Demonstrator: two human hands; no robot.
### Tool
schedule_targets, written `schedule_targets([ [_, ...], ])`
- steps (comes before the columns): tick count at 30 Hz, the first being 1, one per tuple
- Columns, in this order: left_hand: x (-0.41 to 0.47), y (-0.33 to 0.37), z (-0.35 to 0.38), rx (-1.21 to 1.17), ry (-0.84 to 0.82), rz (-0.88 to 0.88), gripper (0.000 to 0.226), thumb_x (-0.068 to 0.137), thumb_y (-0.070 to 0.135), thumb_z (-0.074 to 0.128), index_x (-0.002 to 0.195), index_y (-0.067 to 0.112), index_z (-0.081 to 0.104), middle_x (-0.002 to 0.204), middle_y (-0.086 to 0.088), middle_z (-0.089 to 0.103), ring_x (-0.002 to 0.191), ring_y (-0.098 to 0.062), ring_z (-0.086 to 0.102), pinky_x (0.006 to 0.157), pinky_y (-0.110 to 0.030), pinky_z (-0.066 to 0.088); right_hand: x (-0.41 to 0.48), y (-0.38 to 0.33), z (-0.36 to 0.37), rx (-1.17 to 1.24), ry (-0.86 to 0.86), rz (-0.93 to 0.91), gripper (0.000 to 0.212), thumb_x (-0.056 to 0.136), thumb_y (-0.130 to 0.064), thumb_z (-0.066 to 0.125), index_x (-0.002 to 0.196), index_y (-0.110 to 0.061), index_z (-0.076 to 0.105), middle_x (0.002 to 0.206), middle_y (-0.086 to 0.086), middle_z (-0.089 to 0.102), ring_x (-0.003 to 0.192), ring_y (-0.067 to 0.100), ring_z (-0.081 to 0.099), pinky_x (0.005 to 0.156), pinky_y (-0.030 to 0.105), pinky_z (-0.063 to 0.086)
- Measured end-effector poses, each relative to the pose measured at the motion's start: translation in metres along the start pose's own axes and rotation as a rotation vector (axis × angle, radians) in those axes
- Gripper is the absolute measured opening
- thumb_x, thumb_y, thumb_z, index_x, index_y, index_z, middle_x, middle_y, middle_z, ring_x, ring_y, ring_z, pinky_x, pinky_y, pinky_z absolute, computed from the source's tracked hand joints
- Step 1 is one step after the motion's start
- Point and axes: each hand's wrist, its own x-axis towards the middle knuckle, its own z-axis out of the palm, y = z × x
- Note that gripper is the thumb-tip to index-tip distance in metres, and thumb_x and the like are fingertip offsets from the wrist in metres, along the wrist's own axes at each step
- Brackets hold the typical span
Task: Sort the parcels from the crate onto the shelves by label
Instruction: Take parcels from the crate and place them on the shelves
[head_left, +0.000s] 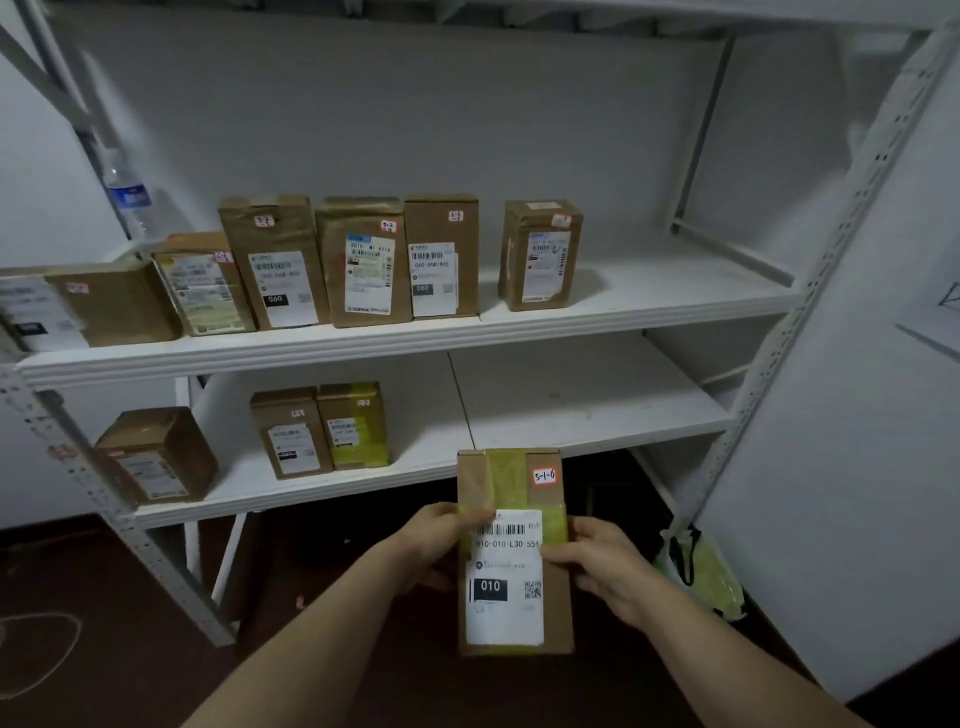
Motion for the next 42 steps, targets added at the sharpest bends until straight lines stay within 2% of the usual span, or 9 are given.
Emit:
schedule_targets([
  [6,0.01,0.008,-0.021,-0.046,0.048,-0.03,0.054,0.083,0.048,0.067,0.123,0.018,0.046,0.11,-0.003,0.063,0.1,-0.022,0.062,0.089,-0.048,0.053,0.054,-0.031,-0.001,-0.159,-0.166,0.001,0.026,0.076,-0.02,0.076,0.1,-0.015,0.069,0.104,0.0,0.071,0.107,0.016,0.059,0.102,0.039,0.037],
  [13,-0.012,-0.016,-0.101,-0.066,0.104,-0.062,0.059,0.081,0.045,0.071,0.128,0.016,0.048,0.11,-0.003,0.065,0.098,-0.02,0.064,0.08,-0.042,0.055,0.091,-0.072,0.085,-0.098,-0.293,-0.104,0.071,0.062,-0.016,0.087,0.125,-0.014,0.053,0.11,0.004,0.07,0.104,0.024,0.065,0.101,0.045,0.045],
  [17,-0.013,-0.055,-0.17,-0.072,0.131,-0.057,0.087,0.053,0.061,0.083,0.123,0.016,0.055,0.114,-0.005,0.067,0.105,-0.025,0.064,0.091,-0.05,0.052,0.098,-0.088,0.157,-0.129,-0.402,-0.117,0.063,0.069,-0.003,0.08,0.122,-0.025,0.054,0.108,0.004,0.067,0.102,0.025,0.064,0.091,0.042,0.051],
  [22,-0.023,-0.089,-0.262,-0.13,0.19,-0.039,0.031,0.088,0.037,0.066,0.109,0.015,0.061,0.099,-0.001,0.069,0.08,-0.012,0.066,0.072,-0.029,0.057,0.115,-0.09,0.262,-0.186,-0.426,-0.099,0.05,0.073,-0.002,0.077,0.118,-0.018,0.06,0.115,0.006,0.065,0.103,0.023,0.063,0.086,0.043,0.054],
  [25,-0.02,-0.113,-0.321,-0.135,0.231,-0.026,0.034,0.09,0.038,0.062,0.117,0.018,0.058,0.11,-0.003,0.066,0.094,-0.017,0.064,0.069,-0.027,0.051,0.122,-0.09,0.328,-0.224,-0.426,-0.085,0.043,0.079,-0.004,0.074,0.115,-0.02,0.058,0.116,0.002,0.065,0.1,0.019,0.063,0.092,0.046,0.052],
  [31,-0.007,-0.142,-0.398,-0.212,0.179,-0.068,0.032,0.092,0.033,0.061,0.115,0.011,0.06,0.089,0.001,0.069,0.074,-0.012,0.065,0.055,-0.023,0.05,0.144,-0.087,0.405,-0.262,-0.406,-0.017,0.045,0.078,-0.01,0.076,0.117,-0.025,0.058,0.132,0.007,0.055,0.113,0.023,0.059,0.094,0.05,0.051],
  [36,0.005,-0.156,-0.429,-0.231,0.182,-0.081,0.041,0.087,0.039,0.066,0.117,0.011,0.062,0.095,-0.002,0.074,0.088,-0.021,0.07,0.08,-0.037,0.056,0.153,-0.091,0.436,-0.265,-0.383,0.023,0.053,0.084,-0.01,0.071,0.132,-0.021,0.052,0.134,0.005,0.05,0.113,0.02,0.055,0.077,0.036,0.054],
  [39,0.008,-0.158,-0.445,-0.207,0.182,-0.08,0.057,0.081,0.048,0.07,0.123,0.013,0.059,0.105,-0.004,0.072,0.1,-0.026,0.067,0.093,-0.047,0.052,0.16,-0.098,0.446,-0.22,-0.393,0.055,0.048,0.09,-0.013,0.064,0.135,-0.018,0.049,0.124,0.004,0.058,0.111,0.02,0.056,0.082,0.04,0.051],
  [42,0.007,-0.152,-0.455,-0.216,0.197,-0.077,0.066,0.071,0.057,0.072,0.121,0.015,0.06,0.106,-0.005,0.072,0.1,-0.025,0.067,0.09,-0.043,0.053,0.166,-0.104,0.454,-0.21,-0.422,0.065,0.045,0.092,-0.019,0.061,0.135,-0.018,0.048,0.112,0.004,0.065,0.108,0.022,0.059,0.089,0.041,0.049],
])
